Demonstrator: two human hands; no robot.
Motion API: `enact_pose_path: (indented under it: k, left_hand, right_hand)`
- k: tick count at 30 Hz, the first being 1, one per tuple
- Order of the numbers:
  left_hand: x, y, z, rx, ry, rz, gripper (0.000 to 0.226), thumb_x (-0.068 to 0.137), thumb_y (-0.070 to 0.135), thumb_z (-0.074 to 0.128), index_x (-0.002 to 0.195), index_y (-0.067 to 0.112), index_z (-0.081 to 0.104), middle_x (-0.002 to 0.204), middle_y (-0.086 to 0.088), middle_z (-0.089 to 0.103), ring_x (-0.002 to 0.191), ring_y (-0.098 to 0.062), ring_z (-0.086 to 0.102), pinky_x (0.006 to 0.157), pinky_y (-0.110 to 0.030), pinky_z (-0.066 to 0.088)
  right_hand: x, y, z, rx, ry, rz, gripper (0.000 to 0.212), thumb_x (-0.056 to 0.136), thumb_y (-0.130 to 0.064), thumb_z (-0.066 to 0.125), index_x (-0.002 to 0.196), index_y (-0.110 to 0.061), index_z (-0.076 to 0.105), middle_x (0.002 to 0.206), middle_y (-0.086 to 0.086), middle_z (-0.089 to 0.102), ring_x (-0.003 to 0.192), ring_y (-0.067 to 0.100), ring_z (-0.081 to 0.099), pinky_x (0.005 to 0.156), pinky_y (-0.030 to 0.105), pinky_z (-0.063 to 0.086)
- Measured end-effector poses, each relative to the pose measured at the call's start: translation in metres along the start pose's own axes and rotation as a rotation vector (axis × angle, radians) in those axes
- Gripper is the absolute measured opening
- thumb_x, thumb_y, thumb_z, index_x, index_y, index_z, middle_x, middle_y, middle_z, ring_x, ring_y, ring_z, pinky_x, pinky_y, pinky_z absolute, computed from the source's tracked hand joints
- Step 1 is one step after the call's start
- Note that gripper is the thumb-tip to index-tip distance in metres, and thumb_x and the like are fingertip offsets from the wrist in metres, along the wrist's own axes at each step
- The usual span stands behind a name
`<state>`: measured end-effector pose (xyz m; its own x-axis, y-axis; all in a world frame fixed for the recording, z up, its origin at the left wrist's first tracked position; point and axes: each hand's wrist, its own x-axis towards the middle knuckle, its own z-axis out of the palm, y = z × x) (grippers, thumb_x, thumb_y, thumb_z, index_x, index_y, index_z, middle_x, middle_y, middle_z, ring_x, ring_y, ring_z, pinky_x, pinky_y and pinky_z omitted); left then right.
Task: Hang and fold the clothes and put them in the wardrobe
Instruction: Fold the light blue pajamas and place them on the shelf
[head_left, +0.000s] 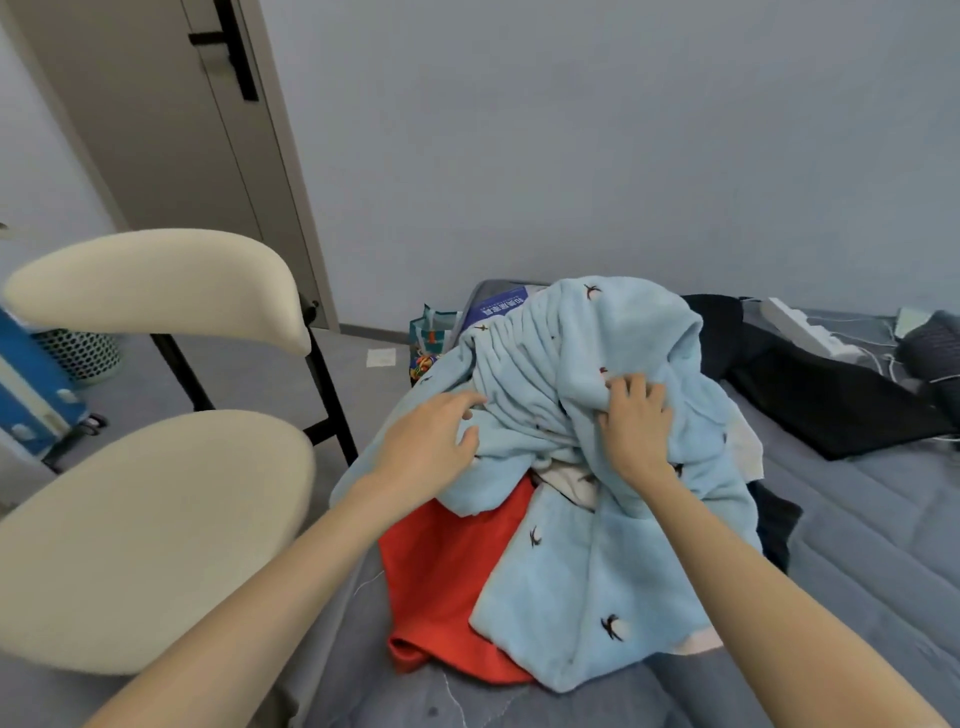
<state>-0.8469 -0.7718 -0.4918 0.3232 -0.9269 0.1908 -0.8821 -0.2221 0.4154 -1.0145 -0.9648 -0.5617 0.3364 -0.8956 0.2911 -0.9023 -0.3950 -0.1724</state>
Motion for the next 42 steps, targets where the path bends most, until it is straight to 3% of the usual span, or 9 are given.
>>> enact_pose_path:
  k: [9, 14, 17, 21, 24, 30, 35, 38, 42]
  left_hand:
    - [0.002, -0.026, -0.015, -0.025, 0.094, 0.035, 0.057, 0.097, 0.025, 0.048, 0.150, 0.030, 0.025, 0.140, 0.001, 0.042, 0.122, -0.020, 0.047, 0.087, -0.031, 0.043]
    - [-0.008, -0.048, -0.049, -0.131, 0.258, 0.040, 0.082, 0.093, 0.025, 0.056, 0.152, 0.039, 0.001, 0.140, 0.002, 0.033, 0.120, -0.020, 0.043, 0.086, -0.038, 0.047]
    - [-0.021, -0.068, -0.074, -0.202, 0.312, 0.058, 0.092, 0.089, 0.026, 0.063, 0.147, 0.052, -0.003, 0.141, 0.006, 0.033, 0.122, -0.014, 0.042, 0.086, -0.038, 0.048]
    - [-0.050, -0.100, -0.093, -0.358, 0.335, -0.018, 0.082, 0.084, 0.011, 0.069, 0.124, 0.070, 0.028, 0.145, 0.003, 0.038, 0.127, -0.022, 0.045, 0.097, -0.045, 0.046]
    - [-0.075, -0.127, -0.087, -0.386, 0.321, -0.143, 0.041, 0.085, 0.014, 0.068, 0.099, 0.050, 0.054, 0.128, 0.001, 0.056, 0.111, -0.022, 0.058, 0.086, -0.037, 0.047]
    - [-0.120, -0.166, -0.058, -0.369, 0.238, -0.262, 0.021, 0.086, 0.009, 0.059, 0.099, 0.026, 0.058, 0.101, 0.004, 0.061, 0.094, -0.016, 0.057, 0.079, -0.034, 0.047]
    - [-0.135, -0.177, -0.055, -0.597, 0.210, -0.311, 0.031, 0.092, 0.006, 0.051, 0.094, 0.036, 0.053, 0.091, 0.017, 0.064, 0.085, -0.008, 0.059, 0.075, -0.026, 0.047]
    - [-0.133, -0.174, -0.053, -0.653, 0.184, -0.334, 0.023, 0.094, 0.009, 0.051, 0.099, 0.031, 0.054, 0.100, 0.011, 0.064, 0.092, -0.011, 0.059, 0.081, -0.028, 0.047]
    - [-0.132, -0.178, -0.066, -0.786, 0.262, -0.418, 0.015, 0.095, 0.018, 0.055, 0.097, 0.033, 0.051, 0.100, 0.013, 0.061, 0.090, -0.004, 0.057, 0.069, -0.021, 0.044]
  right_hand:
    - [-0.001, -0.046, -0.068, 0.790, 0.194, -0.288, 0.015, 0.094, 0.003, 0.041, 0.087, -0.008, 0.048, 0.083, 0.001, 0.043, 0.077, 0.010, 0.035, 0.071, 0.025, 0.030]
    - [-0.018, -0.103, -0.117, 0.762, 0.125, -0.609, 0.030, 0.095, -0.007, 0.044, 0.121, 0.000, 0.058, 0.113, 0.012, 0.060, 0.098, 0.005, 0.044, 0.088, 0.017, 0.034]
    - [-0.039, -0.145, -0.128, 0.888, 0.110, -0.768, 0.029, 0.089, 0.005, 0.052, 0.114, -0.007, 0.061, 0.103, -0.011, 0.063, 0.086, -0.012, 0.048, 0.079, 0.006, 0.035]
    - [-0.075, -0.202, -0.123, 1.081, -0.108, -0.795, 0.040, 0.082, 0.009, 0.054, 0.101, -0.025, 0.058, 0.082, -0.026, 0.059, 0.070, -0.004, 0.053, 0.066, 0.008, 0.038]
    - [-0.100, -0.223, -0.102, 1.126, -0.296, -0.708, 0.023, 0.085, 0.005, 0.059, 0.097, -0.015, 0.060, 0.082, -0.013, 0.063, 0.070, 0.001, 0.055, 0.066, 0.017, 0.043]
    - [-0.129, -0.215, -0.064, 0.947, -0.468, -0.631, 0.018, 0.097, -0.021, 0.057, 0.113, -0.018, 0.065, 0.113, -0.012, 0.067, 0.106, 0.003, 0.058, 0.091, 0.023, 0.048]
    - [-0.118, -0.184, -0.031, 0.162, -0.547, -0.674, 0.084, 0.081, -0.042, 0.067, 0.150, -0.029, 0.021, 0.156, -0.001, 0.020, 0.141, 0.030, 0.018, 0.112, 0.041, 0.025]
    - [-0.120, -0.185, -0.015, -0.119, -0.386, -0.664, 0.048, 0.093, -0.030, 0.050, 0.138, -0.026, 0.037, 0.143, -0.002, 0.042, 0.128, 0.025, 0.037, 0.094, 0.034, 0.032]
    - [-0.103, -0.201, -0.037, 0.063, -0.114, -0.698, 0.034, 0.092, -0.011, 0.045, 0.123, -0.023, 0.053, 0.106, -0.001, 0.065, 0.096, 0.027, 0.057, 0.066, 0.034, 0.036]
